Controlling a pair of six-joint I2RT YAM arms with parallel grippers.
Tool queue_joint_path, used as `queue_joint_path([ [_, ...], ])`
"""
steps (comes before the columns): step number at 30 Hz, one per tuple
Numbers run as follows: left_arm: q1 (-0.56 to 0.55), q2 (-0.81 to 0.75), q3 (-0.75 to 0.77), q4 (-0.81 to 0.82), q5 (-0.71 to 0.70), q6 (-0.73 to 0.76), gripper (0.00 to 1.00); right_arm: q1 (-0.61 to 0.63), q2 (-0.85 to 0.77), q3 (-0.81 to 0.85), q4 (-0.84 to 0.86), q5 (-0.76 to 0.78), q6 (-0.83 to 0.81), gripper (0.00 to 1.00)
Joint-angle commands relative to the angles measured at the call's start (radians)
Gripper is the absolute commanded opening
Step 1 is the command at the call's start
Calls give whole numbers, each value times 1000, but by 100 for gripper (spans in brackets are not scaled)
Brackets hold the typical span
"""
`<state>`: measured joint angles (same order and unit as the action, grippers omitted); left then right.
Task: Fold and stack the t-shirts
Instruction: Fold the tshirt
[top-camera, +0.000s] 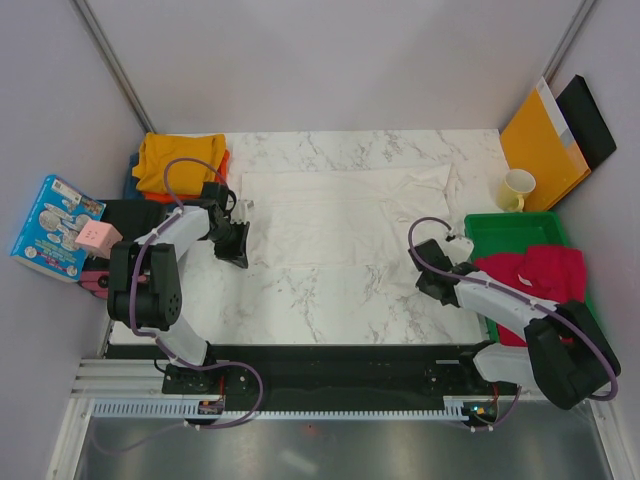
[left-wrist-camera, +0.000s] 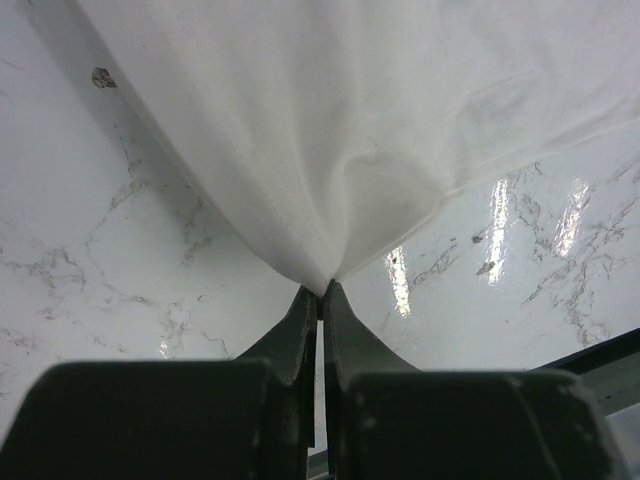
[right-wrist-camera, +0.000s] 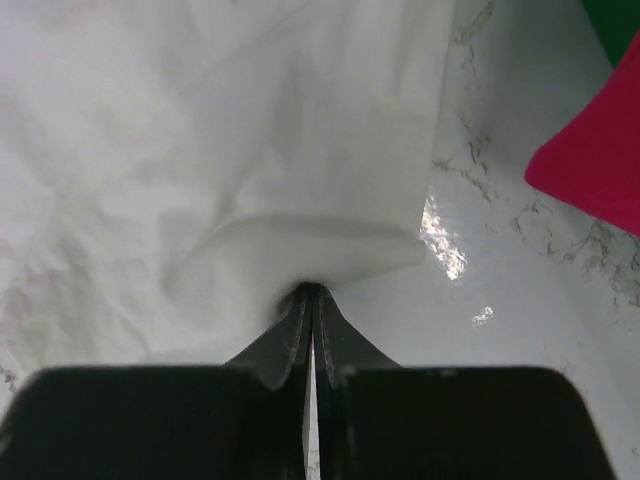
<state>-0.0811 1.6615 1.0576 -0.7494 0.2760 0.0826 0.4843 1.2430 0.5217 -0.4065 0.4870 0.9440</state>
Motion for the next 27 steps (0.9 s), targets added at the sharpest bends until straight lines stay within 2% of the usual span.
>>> queue_joint_path([
  [1, -3, -14, 10, 1, 31, 20, 2, 4, 42, -12, 12, -19, 21, 0],
  [7, -3, -8, 5, 1, 31, 26, 2, 11, -94, 34, -18, 5, 4, 0],
  [13, -3, -2, 10, 1, 37, 25, 2, 14, -80, 155, -74, 33, -37, 0],
  [14, -3, -2, 12, 1, 37, 25, 2, 11, -74, 165, -74, 30, -42, 15],
  [15, -3, 0, 13, 1, 40, 26, 2, 14, -60, 169, -78, 28, -42, 23],
  [17, -3, 0, 15, -1, 40, 23, 2, 17, -51, 160, -78, 25, -33, 34],
  [20, -3, -2, 15, -1, 42, 23, 2, 19, -47, 133, -68, 22, -27, 39],
  [27, -2, 0, 12, -1, 37, 26, 2, 36, -126, 67, -98, -21, 19, 41],
])
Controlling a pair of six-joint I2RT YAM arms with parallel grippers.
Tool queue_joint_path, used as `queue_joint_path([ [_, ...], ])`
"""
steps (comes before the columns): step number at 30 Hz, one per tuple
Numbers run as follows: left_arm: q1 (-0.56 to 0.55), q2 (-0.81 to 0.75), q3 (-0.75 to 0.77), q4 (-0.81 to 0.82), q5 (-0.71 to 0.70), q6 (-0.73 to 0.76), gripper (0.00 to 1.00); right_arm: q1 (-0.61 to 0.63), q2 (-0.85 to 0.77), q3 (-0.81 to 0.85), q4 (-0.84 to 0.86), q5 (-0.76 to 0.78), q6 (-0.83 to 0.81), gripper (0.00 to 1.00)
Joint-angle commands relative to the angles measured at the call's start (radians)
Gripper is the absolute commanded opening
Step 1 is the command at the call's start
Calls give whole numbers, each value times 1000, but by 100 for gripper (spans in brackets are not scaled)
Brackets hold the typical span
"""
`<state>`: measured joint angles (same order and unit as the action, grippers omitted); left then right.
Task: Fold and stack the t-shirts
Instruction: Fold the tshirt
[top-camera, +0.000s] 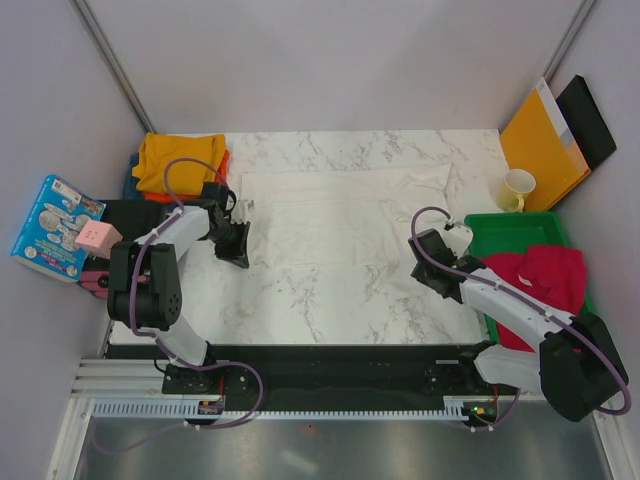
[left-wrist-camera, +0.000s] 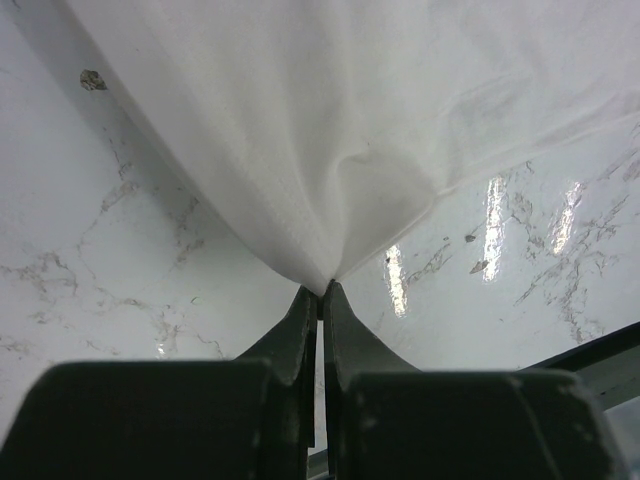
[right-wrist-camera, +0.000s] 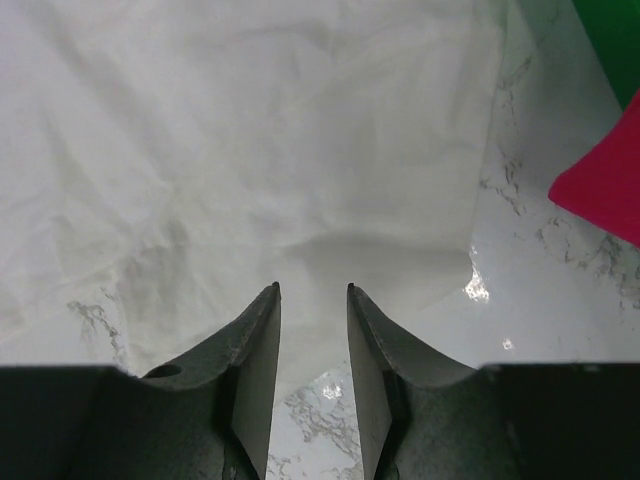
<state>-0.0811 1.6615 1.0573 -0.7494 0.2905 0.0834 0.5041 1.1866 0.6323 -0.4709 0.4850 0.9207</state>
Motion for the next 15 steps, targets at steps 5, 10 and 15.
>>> queue_joint_path([
  [5, -3, 15, 18, -1, 30, 22, 2, 27, -119, -121, -52, -23, 66, 41],
  [10, -3, 21, 30, -1, 35, 16, 2, 25, -75, -158, -15, -11, 75, 41],
  [15, -3, 23, 33, -1, 30, 18, 2, 27, 45, -154, 54, -8, 70, 41],
])
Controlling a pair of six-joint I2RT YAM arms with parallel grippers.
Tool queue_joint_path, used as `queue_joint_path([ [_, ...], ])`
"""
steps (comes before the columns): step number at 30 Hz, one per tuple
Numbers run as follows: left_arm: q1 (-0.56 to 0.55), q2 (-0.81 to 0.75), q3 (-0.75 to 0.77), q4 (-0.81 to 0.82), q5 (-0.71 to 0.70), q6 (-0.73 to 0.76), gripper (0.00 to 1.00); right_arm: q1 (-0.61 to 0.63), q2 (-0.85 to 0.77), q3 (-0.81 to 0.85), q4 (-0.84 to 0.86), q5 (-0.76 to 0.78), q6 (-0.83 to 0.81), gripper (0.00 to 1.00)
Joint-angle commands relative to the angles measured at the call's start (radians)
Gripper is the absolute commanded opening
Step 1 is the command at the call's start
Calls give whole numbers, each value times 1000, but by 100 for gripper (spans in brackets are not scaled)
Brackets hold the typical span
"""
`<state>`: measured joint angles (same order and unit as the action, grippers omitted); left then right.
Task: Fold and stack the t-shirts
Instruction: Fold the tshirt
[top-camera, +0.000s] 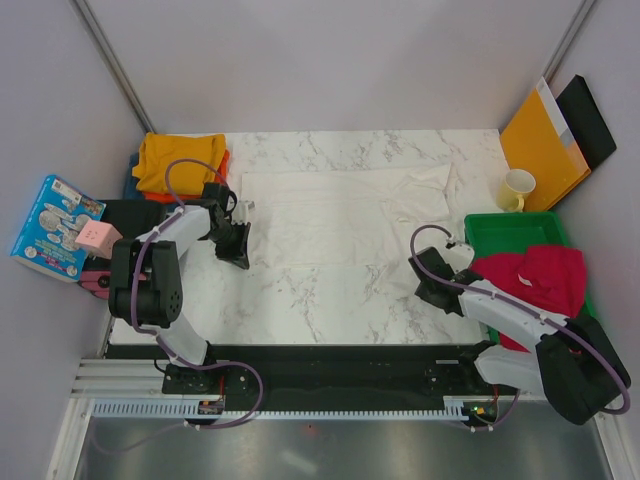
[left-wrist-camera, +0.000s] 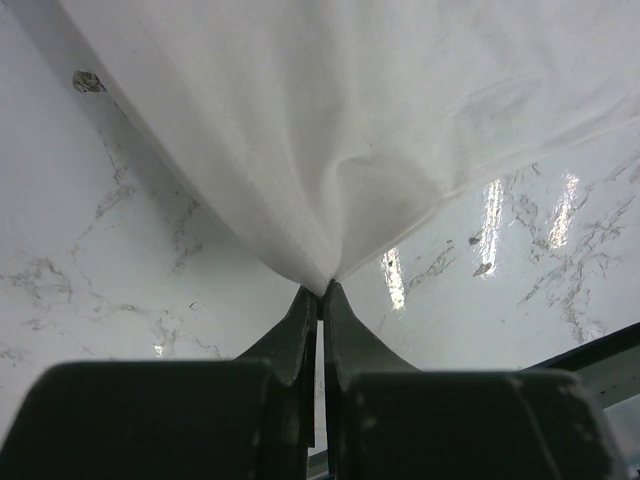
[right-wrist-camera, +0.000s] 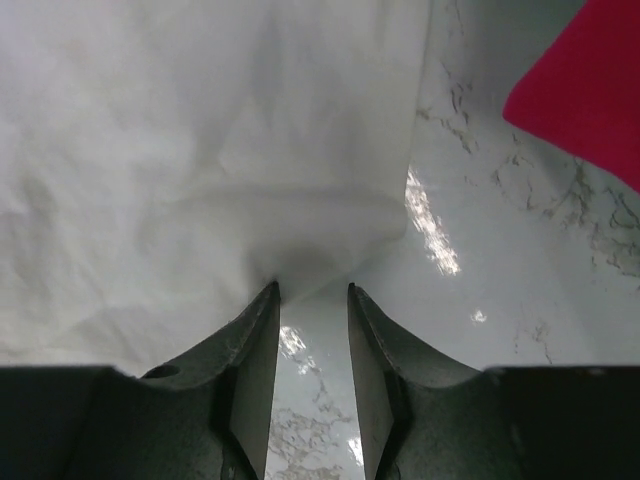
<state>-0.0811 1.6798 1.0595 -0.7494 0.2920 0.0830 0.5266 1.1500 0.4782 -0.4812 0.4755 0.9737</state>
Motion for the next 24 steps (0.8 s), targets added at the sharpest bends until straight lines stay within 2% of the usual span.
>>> queue_joint_path([
  [1, -3, 4, 31, -1, 27, 18, 2, 3, 97, 5, 72, -9, 16, 41],
  [3, -3, 3, 30, -1, 27, 21, 2, 3, 122, 7, 84, -11, 25, 39],
  [6, -3, 3, 27, -1, 24, 24, 2, 4, 99, 3, 89, -8, 22, 24],
  [7, -3, 3, 25, -1, 25, 24, 2, 4, 88, 3, 87, -5, 19, 13],
  [10, -3, 6, 28, -2, 26, 24, 2, 4, 53, 19, 66, 11, 8, 0],
  [17, -3, 21, 39, -1, 36, 20, 2, 18, -56, 91, -8, 66, -23, 0],
  [22, -3, 26, 40, 1, 38, 21, 2, 21, -58, 177, -34, 78, -66, 0],
  [23, -3, 26, 40, 1, 38, 21, 2, 21, -29, 187, -46, 75, -69, 6],
  [24, -3, 26, 40, 1, 42, 20, 2, 21, -13, 192, -45, 68, -70, 16],
])
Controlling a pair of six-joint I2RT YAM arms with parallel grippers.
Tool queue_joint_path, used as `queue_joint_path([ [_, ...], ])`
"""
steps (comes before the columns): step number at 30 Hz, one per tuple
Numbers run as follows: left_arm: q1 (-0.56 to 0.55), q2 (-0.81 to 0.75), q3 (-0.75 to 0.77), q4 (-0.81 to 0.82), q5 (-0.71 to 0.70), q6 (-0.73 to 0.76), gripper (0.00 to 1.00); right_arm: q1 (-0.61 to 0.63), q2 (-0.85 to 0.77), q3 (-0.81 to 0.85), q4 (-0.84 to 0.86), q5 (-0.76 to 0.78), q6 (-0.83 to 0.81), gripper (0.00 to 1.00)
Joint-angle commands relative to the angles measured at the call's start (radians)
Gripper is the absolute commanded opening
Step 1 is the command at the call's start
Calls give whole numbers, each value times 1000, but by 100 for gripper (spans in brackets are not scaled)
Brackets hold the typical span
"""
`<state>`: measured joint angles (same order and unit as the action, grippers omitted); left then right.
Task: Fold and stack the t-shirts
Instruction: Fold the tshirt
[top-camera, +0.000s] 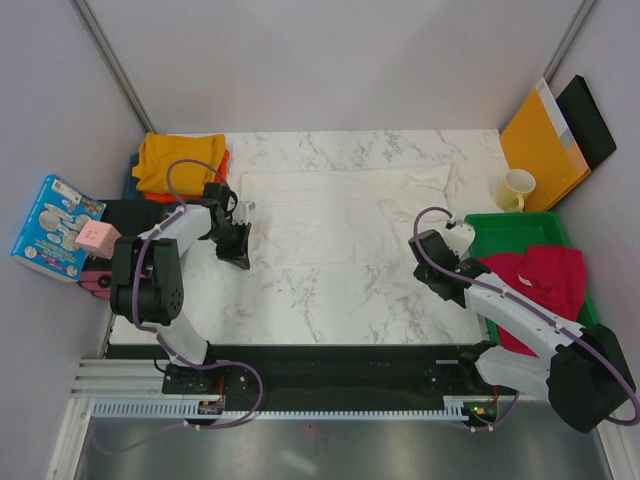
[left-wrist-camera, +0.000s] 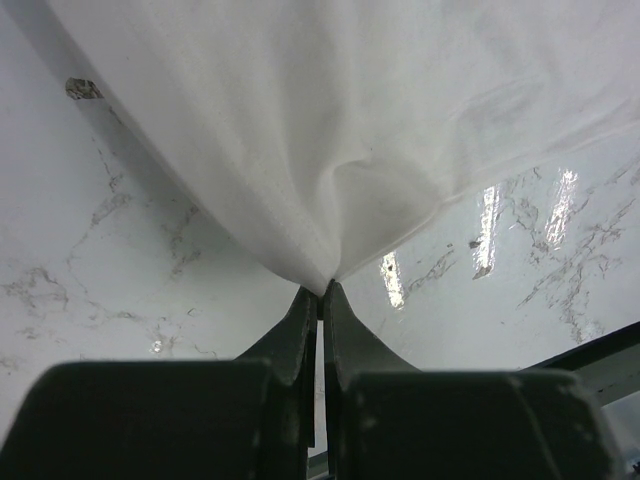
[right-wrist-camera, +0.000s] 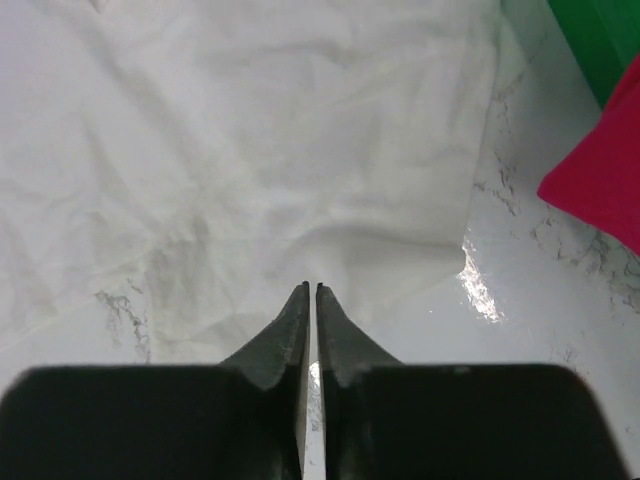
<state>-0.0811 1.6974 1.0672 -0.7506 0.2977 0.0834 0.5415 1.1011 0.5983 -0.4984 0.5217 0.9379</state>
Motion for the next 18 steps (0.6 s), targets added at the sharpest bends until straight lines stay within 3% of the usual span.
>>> queue_joint_path([
  [1, -3, 8, 34, 2, 35, 21, 2, 8, 48, 69, -29, 20, -30, 28],
  [7, -3, 1, 34, 0, 31, 22, 2, 6, 71, -20, 3, 0, 33, 45],
  [18, -3, 19, 40, 0, 41, 16, 2, 8, 65, -118, 38, -22, 56, 44],
])
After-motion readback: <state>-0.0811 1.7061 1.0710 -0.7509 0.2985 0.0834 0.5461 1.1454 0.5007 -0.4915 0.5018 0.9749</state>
